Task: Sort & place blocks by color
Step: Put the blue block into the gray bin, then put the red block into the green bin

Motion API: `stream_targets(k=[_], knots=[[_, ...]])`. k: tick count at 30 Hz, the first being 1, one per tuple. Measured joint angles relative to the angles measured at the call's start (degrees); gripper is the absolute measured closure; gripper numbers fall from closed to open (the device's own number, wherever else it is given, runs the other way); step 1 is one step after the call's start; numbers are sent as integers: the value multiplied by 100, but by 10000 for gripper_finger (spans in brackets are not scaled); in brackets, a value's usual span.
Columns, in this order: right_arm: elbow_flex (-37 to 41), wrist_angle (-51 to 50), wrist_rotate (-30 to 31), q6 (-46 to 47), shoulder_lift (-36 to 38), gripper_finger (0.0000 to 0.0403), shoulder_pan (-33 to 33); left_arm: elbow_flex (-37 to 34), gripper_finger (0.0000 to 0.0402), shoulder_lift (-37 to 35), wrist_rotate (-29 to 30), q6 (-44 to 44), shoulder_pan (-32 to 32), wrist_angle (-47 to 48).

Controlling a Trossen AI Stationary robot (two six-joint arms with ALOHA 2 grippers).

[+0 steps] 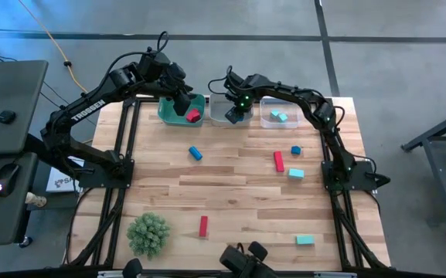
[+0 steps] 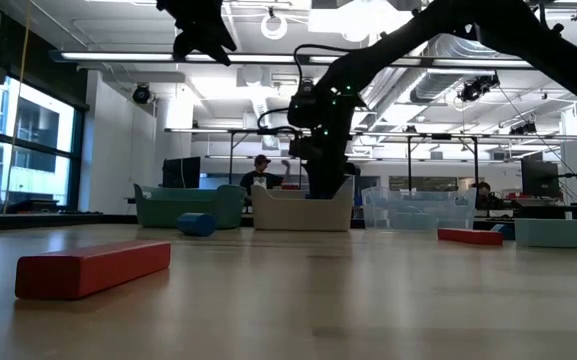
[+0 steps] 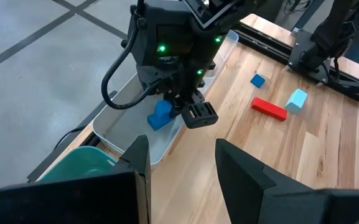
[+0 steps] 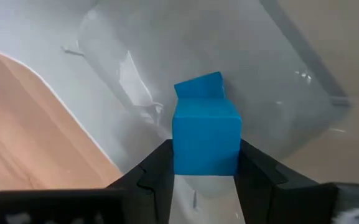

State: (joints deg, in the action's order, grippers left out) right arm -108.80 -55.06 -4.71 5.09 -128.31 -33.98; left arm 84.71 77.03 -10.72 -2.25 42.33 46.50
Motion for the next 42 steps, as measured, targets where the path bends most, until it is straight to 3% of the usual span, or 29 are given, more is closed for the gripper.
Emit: stream_targets(k=[4, 26, 35, 42], knots=[[-1, 1, 17, -15, 0, 264, 0, 0, 298, 0, -2, 47, 0, 0], [0, -10, -44, -151, 4, 253, 26, 0, 298, 0, -8, 143, 0, 20], [-11, -41, -198, -27, 4, 196, 28, 0, 298, 0, 0, 246, 0, 25], [-725, -741, -265, 150, 9, 192, 28, 0, 298, 0, 0, 246, 0, 71]])
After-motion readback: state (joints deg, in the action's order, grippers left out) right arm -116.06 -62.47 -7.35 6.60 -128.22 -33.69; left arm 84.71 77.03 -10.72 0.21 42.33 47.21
